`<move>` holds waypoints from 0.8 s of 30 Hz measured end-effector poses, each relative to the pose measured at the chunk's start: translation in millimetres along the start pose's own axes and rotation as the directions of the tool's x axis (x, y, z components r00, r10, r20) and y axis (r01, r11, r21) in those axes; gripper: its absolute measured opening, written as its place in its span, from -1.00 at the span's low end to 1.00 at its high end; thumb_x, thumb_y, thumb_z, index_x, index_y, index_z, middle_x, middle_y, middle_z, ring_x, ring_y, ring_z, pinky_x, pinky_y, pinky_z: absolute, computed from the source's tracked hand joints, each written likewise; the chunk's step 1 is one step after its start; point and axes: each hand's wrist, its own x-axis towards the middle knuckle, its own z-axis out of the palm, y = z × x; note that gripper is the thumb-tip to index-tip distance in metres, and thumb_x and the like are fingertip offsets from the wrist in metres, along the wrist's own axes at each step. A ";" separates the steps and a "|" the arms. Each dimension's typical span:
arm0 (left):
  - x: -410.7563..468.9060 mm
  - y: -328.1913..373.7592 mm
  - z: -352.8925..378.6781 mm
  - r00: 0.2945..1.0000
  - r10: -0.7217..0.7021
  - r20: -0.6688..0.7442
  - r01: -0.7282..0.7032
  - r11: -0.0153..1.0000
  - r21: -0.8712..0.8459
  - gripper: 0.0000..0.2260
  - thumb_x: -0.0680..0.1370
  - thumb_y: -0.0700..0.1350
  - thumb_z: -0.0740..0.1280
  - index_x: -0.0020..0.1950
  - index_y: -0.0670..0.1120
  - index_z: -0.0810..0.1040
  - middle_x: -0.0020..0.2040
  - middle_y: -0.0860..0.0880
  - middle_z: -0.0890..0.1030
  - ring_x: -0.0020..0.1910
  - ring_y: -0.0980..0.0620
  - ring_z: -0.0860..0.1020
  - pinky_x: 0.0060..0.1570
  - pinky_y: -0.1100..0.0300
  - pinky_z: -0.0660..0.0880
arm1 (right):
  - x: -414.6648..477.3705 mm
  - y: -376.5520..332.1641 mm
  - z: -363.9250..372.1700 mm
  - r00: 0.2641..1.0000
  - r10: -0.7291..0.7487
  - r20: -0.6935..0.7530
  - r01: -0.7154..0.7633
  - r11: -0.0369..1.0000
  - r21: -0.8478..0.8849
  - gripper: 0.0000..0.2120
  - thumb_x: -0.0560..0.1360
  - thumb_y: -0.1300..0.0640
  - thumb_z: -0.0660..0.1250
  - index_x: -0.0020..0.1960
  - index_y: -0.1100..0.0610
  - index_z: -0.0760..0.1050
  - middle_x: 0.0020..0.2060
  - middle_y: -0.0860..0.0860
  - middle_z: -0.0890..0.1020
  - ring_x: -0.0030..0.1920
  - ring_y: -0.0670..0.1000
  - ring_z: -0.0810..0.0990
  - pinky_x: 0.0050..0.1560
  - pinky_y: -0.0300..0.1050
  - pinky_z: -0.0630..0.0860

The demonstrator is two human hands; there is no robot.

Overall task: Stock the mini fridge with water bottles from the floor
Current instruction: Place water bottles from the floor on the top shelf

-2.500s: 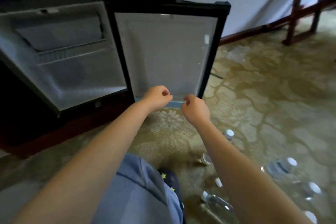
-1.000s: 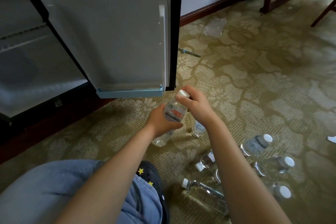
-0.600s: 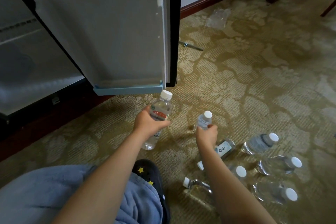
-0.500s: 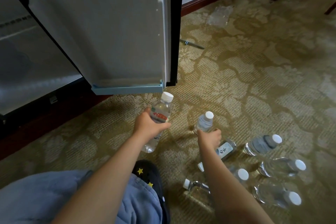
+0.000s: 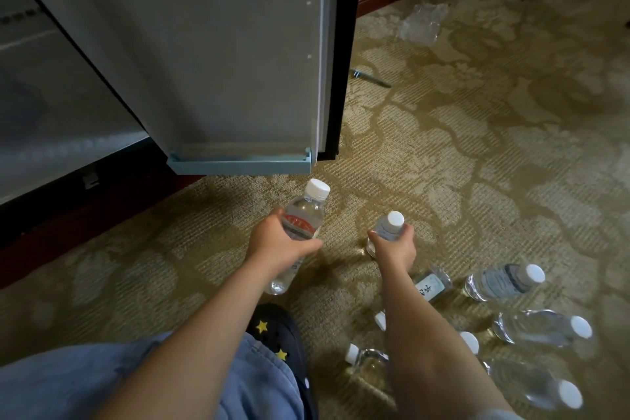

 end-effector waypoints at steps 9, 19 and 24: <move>-14.9 15.2 -11.5 0.999 0.036 -0.027 -0.038 0.995 -0.089 -0.57 0.33 -0.02 0.53 0.10 -0.04 0.45 -0.07 0.05 0.55 -0.17 0.14 0.50 -0.36 0.36 0.34 | -51.5 -18.9 7.1 0.968 -0.184 0.173 0.178 0.983 0.053 -0.45 0.29 0.02 0.55 0.22 0.04 0.46 0.03 -0.03 0.61 0.05 0.05 0.59 0.13 0.04 0.50; -54.2 41.5 -105.8 0.931 0.133 -0.339 -0.224 0.943 -0.245 -0.59 0.33 -0.05 0.54 0.05 -0.06 0.43 -0.07 0.05 0.55 -0.09 0.07 0.53 -0.15 0.25 0.39 | -155.2 -120.5 16.2 0.783 -0.515 0.349 0.526 0.847 0.071 -0.55 0.26 -0.01 0.52 0.11 0.01 0.52 -0.06 -0.07 0.65 -0.07 -0.04 0.61 0.01 -0.05 0.54; -84.0 43.0 -176.3 0.852 0.165 -0.497 -0.327 0.909 -0.257 -0.60 0.34 -0.04 0.53 0.04 -0.03 0.40 -0.10 0.07 0.53 -0.08 0.07 0.53 -0.09 0.20 0.41 | -217.6 -169.8 27.2 0.674 -0.641 0.367 0.668 0.741 0.066 -0.53 0.27 -0.05 0.51 0.13 0.04 0.50 -0.06 -0.05 0.63 -0.03 -0.01 0.60 0.04 -0.02 0.54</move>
